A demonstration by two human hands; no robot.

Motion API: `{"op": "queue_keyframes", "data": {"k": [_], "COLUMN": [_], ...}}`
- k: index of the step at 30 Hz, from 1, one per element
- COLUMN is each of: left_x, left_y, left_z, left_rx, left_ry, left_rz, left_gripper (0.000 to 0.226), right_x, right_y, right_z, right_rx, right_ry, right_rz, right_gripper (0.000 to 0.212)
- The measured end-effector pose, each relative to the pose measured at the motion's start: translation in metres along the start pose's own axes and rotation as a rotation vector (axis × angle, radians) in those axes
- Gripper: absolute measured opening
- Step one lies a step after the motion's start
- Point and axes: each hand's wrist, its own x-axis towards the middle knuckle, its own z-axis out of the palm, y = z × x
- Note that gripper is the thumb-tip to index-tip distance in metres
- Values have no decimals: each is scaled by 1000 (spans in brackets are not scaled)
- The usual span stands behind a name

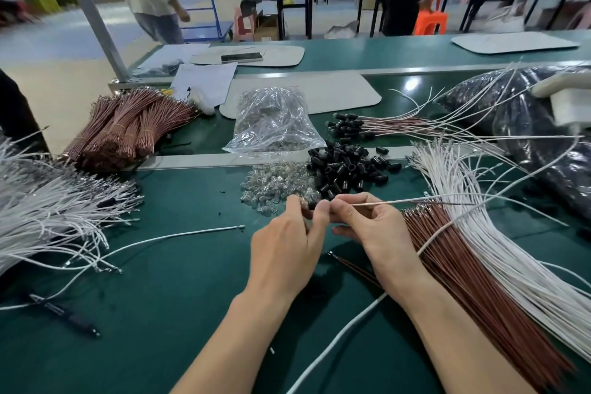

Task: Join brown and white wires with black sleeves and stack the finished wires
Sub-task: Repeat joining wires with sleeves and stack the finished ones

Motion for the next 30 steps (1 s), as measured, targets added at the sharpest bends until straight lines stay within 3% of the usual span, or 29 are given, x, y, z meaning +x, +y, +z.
{"op": "queue_keyframes", "data": {"k": [7,12,23,26,30], "left_x": [0,0,0,0,0], "left_y": [1,0,0,-1,-3], "left_z": [3,5,6,6,4], "left_rx": [90,171,199,115,-183], "left_ry": [-17,-26,-64,-69,-76], "left_rz": [0,25,24,25,52], "left_gripper": [50,53,59,47,32], "right_x": [1,2,3,3,4], "right_y": [3,4,4,3,-1], "right_z": [0,-1,-4,-4,-3], "right_rx": [22,13,-15,27,205], "right_ry": [6,-13,-86,-98,-75], "right_rz": [18,38,56,56,112], "right_gripper": [28,13,16,28,32]}}
